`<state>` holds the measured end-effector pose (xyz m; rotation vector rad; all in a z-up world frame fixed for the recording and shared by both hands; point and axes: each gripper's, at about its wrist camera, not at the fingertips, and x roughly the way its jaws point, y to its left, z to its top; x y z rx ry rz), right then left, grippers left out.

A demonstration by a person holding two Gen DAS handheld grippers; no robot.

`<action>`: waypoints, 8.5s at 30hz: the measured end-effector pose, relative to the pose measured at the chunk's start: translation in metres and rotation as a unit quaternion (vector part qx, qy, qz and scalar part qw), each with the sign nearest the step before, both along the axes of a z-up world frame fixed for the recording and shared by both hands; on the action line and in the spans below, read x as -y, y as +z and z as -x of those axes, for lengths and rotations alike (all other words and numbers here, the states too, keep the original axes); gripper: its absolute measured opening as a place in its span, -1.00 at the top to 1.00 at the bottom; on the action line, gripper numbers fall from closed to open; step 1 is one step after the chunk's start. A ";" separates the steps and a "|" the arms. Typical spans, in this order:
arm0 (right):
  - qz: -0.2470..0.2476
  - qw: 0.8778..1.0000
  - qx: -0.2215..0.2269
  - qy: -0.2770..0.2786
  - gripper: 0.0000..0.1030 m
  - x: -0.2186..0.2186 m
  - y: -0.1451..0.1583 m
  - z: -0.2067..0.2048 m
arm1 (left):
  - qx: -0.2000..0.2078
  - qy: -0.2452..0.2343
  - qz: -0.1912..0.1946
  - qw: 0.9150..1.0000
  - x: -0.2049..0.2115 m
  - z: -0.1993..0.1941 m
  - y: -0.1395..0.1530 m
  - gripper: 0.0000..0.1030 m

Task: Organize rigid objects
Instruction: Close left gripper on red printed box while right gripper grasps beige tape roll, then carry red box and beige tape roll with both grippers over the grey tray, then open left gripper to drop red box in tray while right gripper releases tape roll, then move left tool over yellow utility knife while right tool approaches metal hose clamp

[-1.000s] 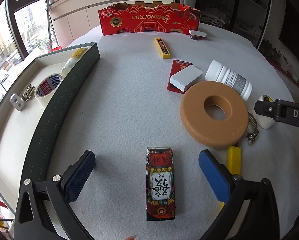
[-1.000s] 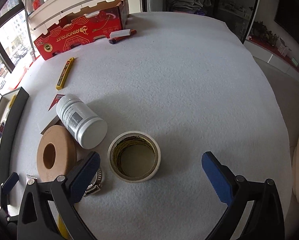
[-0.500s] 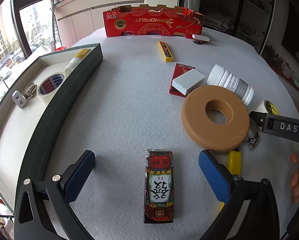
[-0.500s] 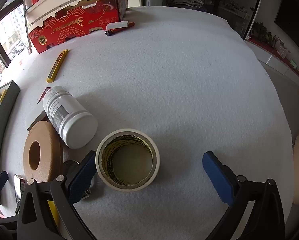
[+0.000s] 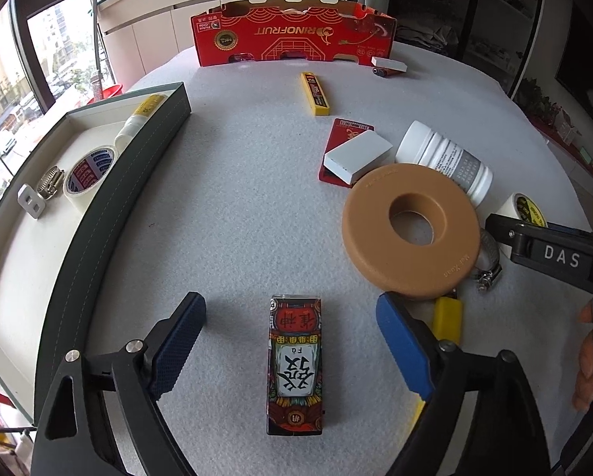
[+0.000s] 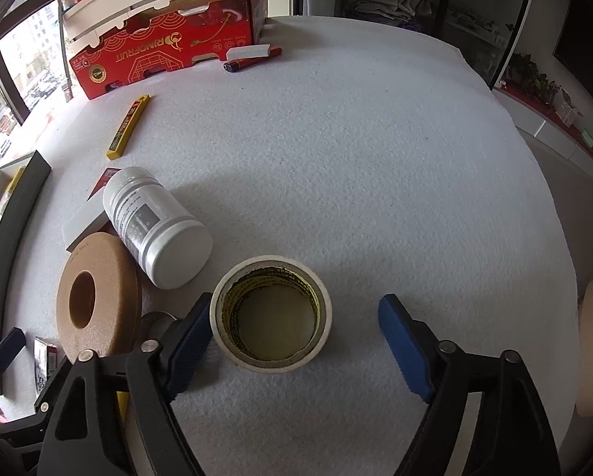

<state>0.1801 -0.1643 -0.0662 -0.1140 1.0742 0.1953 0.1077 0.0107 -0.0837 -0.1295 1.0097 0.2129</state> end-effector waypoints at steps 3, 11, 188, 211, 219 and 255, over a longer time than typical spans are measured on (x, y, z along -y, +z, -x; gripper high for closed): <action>0.000 1.000 -0.002 0.008 0.03 -0.003 0.002 0.002 | 0.003 -0.022 0.000 1.000 0.008 0.002 0.005 0.14; -0.052 0.998 -0.020 -0.033 0.03 0.026 0.012 0.024 | -0.003 -0.029 0.045 0.999 -0.002 0.015 0.015 0.51; -0.100 0.985 -0.005 0.137 -1.00 -0.144 0.070 0.088 | 0.051 0.079 0.028 0.995 -0.170 0.063 0.086 -0.99; -0.144 0.987 -0.037 -0.054 -1.00 0.045 0.022 0.128 | -0.010 -0.053 0.011 0.998 -0.020 0.052 0.058 -0.99; -0.144 0.985 -0.043 -0.086 -1.00 0.079 0.010 0.140 | -0.043 -0.115 0.011 0.992 0.045 0.031 0.028 -0.99; 0.007 0.996 -0.001 0.090 -1.00 -0.019 0.010 0.036 | -0.010 -0.234 0.007 0.972 0.041 0.031 -0.001 -1.00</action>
